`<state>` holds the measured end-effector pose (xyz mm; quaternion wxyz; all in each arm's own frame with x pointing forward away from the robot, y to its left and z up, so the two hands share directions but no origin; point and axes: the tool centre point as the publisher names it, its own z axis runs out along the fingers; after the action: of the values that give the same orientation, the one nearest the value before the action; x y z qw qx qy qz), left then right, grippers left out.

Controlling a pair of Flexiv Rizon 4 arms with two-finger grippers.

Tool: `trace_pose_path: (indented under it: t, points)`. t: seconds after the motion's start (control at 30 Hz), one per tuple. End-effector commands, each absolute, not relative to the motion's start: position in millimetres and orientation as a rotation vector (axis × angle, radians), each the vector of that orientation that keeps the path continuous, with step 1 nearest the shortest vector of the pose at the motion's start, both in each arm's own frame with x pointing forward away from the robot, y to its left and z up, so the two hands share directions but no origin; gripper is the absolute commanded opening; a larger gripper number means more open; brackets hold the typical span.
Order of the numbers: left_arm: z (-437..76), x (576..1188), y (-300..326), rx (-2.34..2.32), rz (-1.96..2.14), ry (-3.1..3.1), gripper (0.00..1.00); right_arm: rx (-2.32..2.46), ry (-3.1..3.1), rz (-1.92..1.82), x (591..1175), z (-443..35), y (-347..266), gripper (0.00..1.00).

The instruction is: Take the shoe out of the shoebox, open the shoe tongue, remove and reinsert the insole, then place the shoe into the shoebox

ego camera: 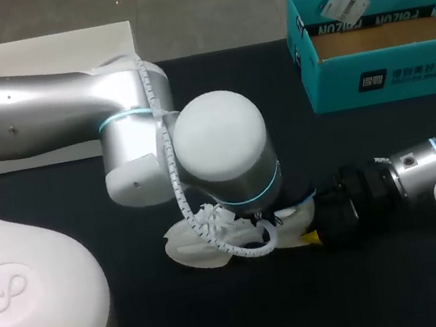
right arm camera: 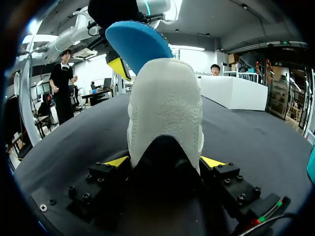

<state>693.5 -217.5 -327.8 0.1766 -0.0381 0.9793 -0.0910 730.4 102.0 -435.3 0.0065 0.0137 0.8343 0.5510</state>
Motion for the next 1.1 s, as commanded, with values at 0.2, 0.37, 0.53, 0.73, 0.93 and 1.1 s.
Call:
trace_pose_path:
  t: [0.2, 0.37, 0.53, 0.73, 0.93, 1.1]
  points:
    - [-336.0, 689.9, -237.9, -0.135, -0.238, 2.746, 0.35, 0.044, 2.614, 1.718, 729.8, -442.2, 103.8, 0.0]
    - [-338.2, 694.2, -243.6, -0.173, -0.234, 2.745, 0.34, 0.044, 2.614, 1.718, 729.8, -442.2, 103.8, 0.0]
    - [-335.0, 699.8, -247.2, -0.185, -0.234, 2.731, 0.27, 0.044, 2.614, 1.718, 729.8, -442.2, 103.8, 0.0]
    - [-330.9, 703.1, -248.2, -0.2, -0.239, 2.72, 0.0, 0.044, 2.614, 1.718, 729.8, -442.2, 103.8, 0.0]
    - [-318.3, 700.8, -243.2, -0.211, -0.265, 2.711, 0.0, 0.044, 2.614, 1.718, 729.8, -442.2, 103.8, 0.0]
    - [-296.5, 699.4, -241.6, -0.259, -0.325, 2.723, 0.0, 0.044, 2.614, 1.718, 729.8, -442.2, 103.8, 0.0]
